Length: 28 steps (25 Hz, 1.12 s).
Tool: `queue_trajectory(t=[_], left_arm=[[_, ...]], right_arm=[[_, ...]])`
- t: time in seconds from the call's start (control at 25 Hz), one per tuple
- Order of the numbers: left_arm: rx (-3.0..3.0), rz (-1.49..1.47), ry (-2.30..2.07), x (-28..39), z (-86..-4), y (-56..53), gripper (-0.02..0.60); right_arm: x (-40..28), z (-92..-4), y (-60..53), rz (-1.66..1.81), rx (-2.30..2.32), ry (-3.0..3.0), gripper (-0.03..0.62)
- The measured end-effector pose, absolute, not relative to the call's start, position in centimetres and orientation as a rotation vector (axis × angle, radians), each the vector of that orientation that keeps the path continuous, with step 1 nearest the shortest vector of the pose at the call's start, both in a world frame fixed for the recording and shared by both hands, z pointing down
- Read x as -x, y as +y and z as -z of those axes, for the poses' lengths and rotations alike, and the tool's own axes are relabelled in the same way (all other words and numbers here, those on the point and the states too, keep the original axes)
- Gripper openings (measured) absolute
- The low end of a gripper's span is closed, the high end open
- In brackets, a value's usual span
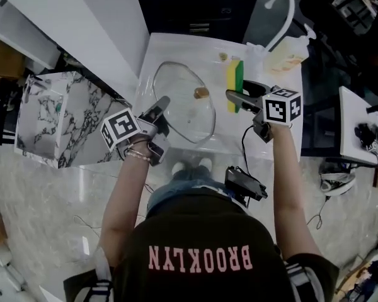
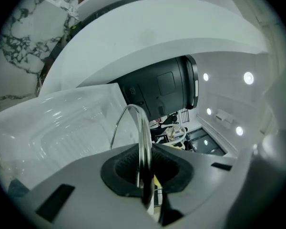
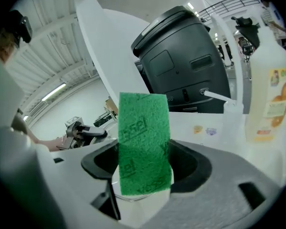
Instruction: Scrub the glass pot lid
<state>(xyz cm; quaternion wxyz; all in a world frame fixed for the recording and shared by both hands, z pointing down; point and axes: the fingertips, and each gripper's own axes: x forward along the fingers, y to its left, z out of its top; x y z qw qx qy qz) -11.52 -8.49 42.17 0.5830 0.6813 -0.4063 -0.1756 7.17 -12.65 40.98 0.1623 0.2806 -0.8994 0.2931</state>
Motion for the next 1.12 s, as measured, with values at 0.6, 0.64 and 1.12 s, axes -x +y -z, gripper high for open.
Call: queue_trajectory(t=[0.6, 0.64, 1.12], left_arm=[[-1.845, -0.162, -0.902, 3.7, -41.9, -13.8, 0.038], [-1.858, -0.195, -0.890, 3.3, -41.8, -13.9, 0.038], [-2.202, -0.652, -0.550, -5.8, -40.3, -11.6, 0.038]], right_arm=[[-15.5, -43.0, -9.2, -0.940, -1.007, -2.507, 0.295], [-15.9, -43.1, -9.1, -0.940, -1.011, -2.502, 0.295], [-21.2, -42.2, -8.9, -0.921, -1.168, -2.484, 0.295]])
